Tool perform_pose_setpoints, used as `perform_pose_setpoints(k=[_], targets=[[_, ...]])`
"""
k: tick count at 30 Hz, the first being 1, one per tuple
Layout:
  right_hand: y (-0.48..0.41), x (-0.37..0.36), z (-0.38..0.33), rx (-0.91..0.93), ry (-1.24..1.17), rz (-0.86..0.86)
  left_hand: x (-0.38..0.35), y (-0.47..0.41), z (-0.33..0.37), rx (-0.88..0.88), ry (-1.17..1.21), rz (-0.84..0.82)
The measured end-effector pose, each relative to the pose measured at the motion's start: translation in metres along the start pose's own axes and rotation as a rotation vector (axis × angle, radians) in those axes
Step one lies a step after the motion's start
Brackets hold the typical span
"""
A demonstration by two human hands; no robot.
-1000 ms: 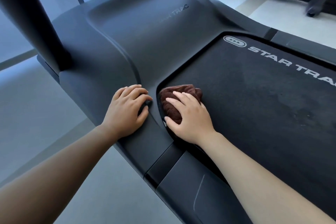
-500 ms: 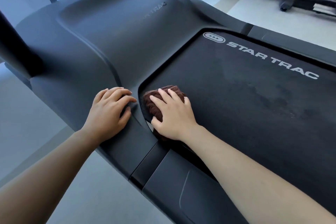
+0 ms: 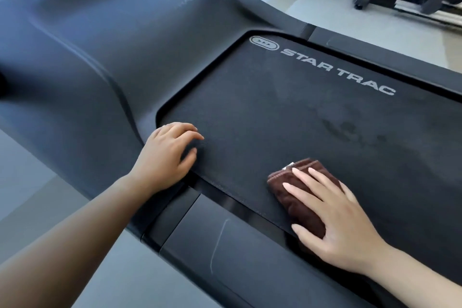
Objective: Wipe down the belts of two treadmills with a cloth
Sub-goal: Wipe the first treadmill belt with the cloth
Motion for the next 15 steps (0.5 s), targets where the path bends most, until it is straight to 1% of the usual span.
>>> perform_pose_setpoints(k=[4,7,12,15], targets=[[-0.017,-0.001,-0.008,-0.015,-0.022,0.034,-0.015,0.0,0.003,-0.013,-0.016,-0.068],[-0.046,-0.006,-0.019,-0.007,-0.03,0.024,-0.015,-0.001,0.003,-0.005,-0.004,-0.075],[-0.095,-0.018,-0.059,0.103,0.012,-0.027,-0.015,0.004,0.0,0.019,-0.003,-0.088],[-0.093,-0.021,-0.065,0.139,0.023,-0.031,-0.014,0.005,-0.003,0.048,0.015,-0.079]])
Point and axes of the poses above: each hand's wrist, its own y-axis away from the middle knuckle, its own x-axis out of the back of the hand, z = x × y, the point moved 8 cm from there along -y, towards the middle knuckle, and after that the axes turned 7 degrees about -z, right-handed, at the moved point
